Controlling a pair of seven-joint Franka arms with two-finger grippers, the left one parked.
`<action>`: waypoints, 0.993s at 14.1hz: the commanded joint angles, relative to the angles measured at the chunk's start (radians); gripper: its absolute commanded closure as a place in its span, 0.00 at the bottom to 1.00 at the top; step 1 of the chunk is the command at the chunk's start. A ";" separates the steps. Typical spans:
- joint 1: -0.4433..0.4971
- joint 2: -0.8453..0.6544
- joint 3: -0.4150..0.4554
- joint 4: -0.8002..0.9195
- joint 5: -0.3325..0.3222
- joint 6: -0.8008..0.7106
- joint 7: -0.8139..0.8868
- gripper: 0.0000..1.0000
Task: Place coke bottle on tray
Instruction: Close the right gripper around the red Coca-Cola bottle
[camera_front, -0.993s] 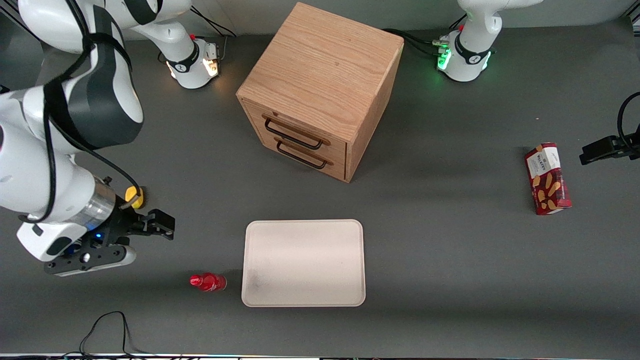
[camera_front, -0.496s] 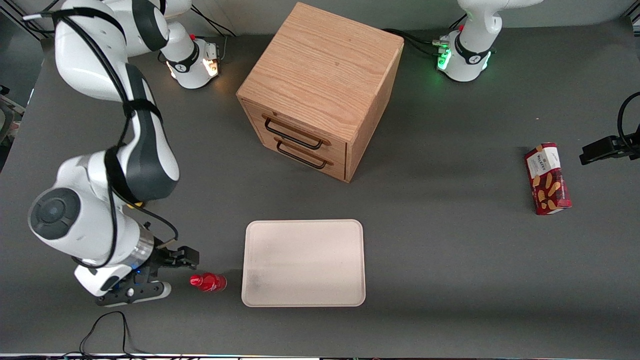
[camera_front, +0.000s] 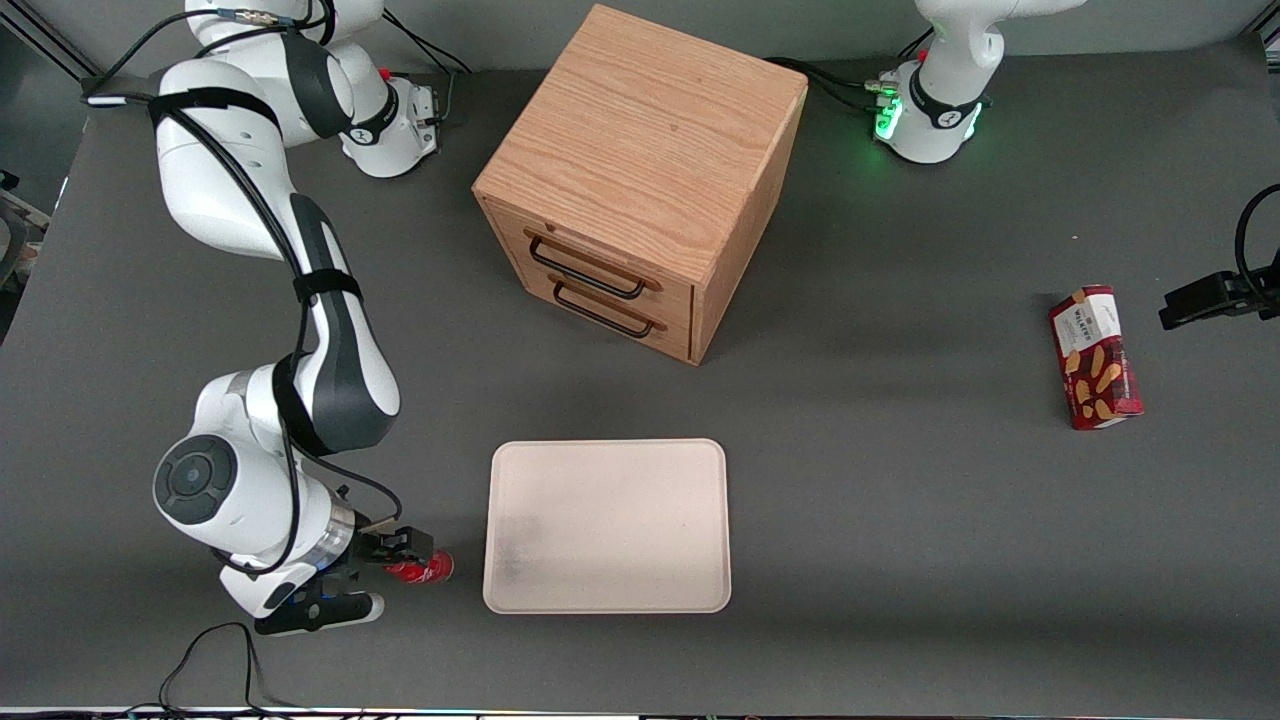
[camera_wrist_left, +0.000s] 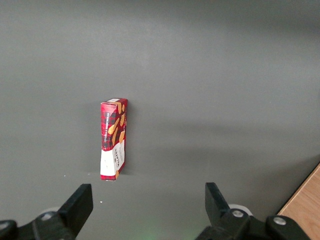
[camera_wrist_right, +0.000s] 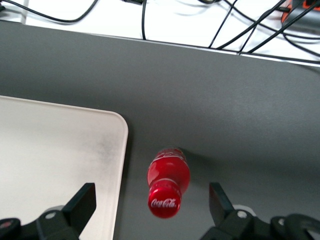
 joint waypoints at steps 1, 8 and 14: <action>-0.010 0.019 0.010 0.009 0.016 0.026 0.001 0.00; -0.004 0.016 0.008 -0.012 0.008 0.037 0.013 0.57; -0.002 0.004 0.010 -0.012 0.010 0.008 0.002 0.87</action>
